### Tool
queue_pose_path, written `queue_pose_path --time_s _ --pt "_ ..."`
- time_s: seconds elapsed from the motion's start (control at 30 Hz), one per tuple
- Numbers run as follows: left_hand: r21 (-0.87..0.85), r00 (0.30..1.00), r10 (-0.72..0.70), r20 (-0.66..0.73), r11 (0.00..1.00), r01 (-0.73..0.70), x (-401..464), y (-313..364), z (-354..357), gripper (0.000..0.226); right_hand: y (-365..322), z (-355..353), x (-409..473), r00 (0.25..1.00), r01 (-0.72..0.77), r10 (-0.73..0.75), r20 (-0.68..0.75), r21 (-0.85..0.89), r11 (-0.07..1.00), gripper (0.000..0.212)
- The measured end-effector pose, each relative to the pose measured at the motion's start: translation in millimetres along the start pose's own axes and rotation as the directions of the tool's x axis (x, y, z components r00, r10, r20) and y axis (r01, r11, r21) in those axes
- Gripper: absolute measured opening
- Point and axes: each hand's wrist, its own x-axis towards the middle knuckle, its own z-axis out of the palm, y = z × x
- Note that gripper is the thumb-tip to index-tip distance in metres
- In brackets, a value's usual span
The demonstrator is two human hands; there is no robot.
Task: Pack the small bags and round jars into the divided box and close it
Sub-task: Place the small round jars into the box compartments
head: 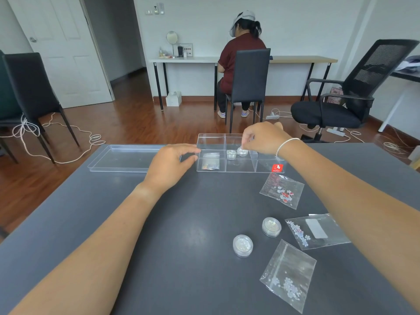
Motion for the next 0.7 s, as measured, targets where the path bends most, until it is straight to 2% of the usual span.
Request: queue_pose_path --time_s 0.13,0.27,0.5,0.7 --pt "-0.029 1.0 -0.01 0.0 1.0 0.01 -0.4 -0.6 1.2 0.02 -2.9 -6.4 -44.0 0.99 0.08 -0.057 -0.127 0.185 0.979 0.011" --pt "-0.046 1.0 -0.019 -0.005 0.999 0.019 -2.7 -0.7 2.7 0.023 -2.2 -2.4 -94.5 0.986 0.148 -0.108 -0.127 0.37 0.917 0.007" --pt "-0.041 0.999 -0.034 -0.011 0.999 0.033 -11.3 5.9 4.2 0.028 3.2 8.7 -145.0 0.981 0.191 -0.164 -0.099 0.427 0.884 0.01" --pt "-0.07 0.999 0.006 -0.049 0.998 -0.009 -29.9 29.1 -2.6 0.03 2.8 12.6 -161.7 0.966 0.235 -0.26 -0.007 0.454 0.86 0.018"
